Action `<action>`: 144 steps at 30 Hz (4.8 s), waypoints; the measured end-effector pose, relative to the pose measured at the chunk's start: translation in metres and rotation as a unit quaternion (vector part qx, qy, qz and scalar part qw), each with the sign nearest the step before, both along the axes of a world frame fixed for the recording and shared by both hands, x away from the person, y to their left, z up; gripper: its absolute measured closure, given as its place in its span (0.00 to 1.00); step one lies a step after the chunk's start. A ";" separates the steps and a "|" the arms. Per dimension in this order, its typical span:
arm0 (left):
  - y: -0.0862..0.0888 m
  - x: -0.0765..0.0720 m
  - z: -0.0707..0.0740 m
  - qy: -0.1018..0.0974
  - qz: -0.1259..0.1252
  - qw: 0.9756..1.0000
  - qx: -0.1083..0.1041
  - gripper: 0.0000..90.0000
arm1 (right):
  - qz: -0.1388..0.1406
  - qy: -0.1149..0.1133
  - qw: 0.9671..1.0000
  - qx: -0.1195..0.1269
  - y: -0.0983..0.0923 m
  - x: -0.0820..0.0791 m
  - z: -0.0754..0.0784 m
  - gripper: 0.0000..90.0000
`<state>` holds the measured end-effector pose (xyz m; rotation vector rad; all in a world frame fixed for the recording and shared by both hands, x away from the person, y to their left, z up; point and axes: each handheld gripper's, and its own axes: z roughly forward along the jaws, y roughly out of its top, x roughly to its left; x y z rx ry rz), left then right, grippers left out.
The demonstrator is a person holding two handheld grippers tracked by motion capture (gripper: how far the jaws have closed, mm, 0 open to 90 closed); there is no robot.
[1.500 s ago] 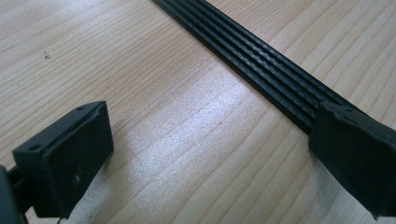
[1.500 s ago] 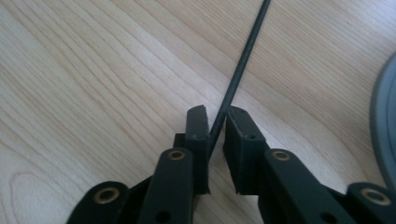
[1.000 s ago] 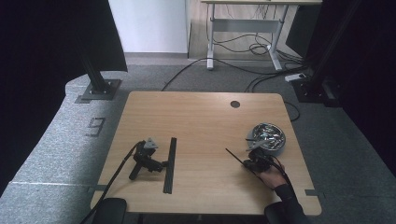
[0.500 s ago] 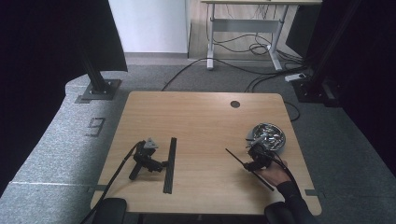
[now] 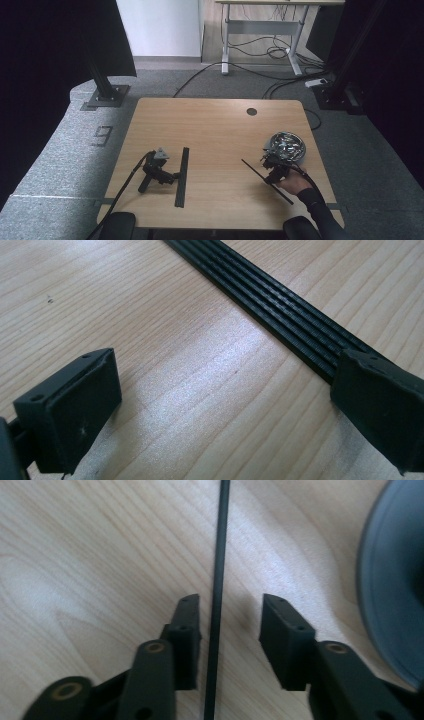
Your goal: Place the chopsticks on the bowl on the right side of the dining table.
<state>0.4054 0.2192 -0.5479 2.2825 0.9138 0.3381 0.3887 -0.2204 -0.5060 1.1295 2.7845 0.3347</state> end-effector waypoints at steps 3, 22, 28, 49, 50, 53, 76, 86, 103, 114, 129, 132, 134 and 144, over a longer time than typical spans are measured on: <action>0.000 0.000 0.000 0.000 0.000 1.000 0.000 0.00 | 0.007 0.012 1.000 -0.004 0.001 0.003 -0.001 0.73; 0.000 0.000 0.000 0.000 0.000 1.000 0.000 0.00 | 0.003 0.080 0.996 -0.039 0.012 0.019 -0.007 0.95; 0.000 0.000 0.000 0.000 0.000 1.000 0.000 0.00 | 0.004 0.082 0.995 -0.048 0.015 0.020 -0.006 0.95; 0.000 0.000 0.000 0.000 0.000 1.000 0.000 0.00 | 0.007 0.062 0.998 -0.028 0.013 0.015 0.024 0.95; 0.000 0.000 0.000 0.000 0.001 1.000 0.000 0.00 | 0.008 0.060 0.998 -0.026 0.012 0.016 0.027 0.95; 0.000 0.000 0.000 0.001 0.000 1.000 0.001 0.00 | 0.006 0.055 0.998 -0.019 0.010 0.016 0.035 0.95; 0.000 0.000 0.000 -0.001 -0.001 1.000 0.001 0.00 | -0.024 0.006 0.999 -0.021 -0.008 0.035 0.103 0.95; 0.000 0.000 0.000 -0.001 0.000 1.000 0.000 0.00 | -0.049 0.003 0.998 -0.039 -0.023 0.055 0.088 0.95; 0.000 0.000 0.000 0.000 -0.001 1.000 0.001 0.00 | -0.069 0.008 0.996 -0.053 -0.037 0.078 0.054 0.95; 0.000 0.000 0.000 0.001 -0.001 1.000 0.001 0.00 | -0.074 0.017 0.996 -0.052 -0.042 0.080 0.043 0.95; 0.000 0.000 0.000 0.000 0.000 1.000 0.000 0.00 | -0.122 -0.064 0.990 0.022 -0.055 0.065 0.063 0.36; 0.000 0.000 0.000 0.000 0.000 1.000 0.000 0.00 | -0.139 -0.092 0.985 0.044 -0.060 0.059 0.060 0.21; 0.000 0.000 0.000 0.000 0.000 1.000 0.000 0.00 | -0.150 -0.103 0.982 0.059 -0.063 0.055 0.057 0.15; 0.000 0.000 0.000 -0.001 0.000 1.000 0.000 0.00 | -0.204 -0.168 0.958 0.109 -0.077 0.035 0.041 0.04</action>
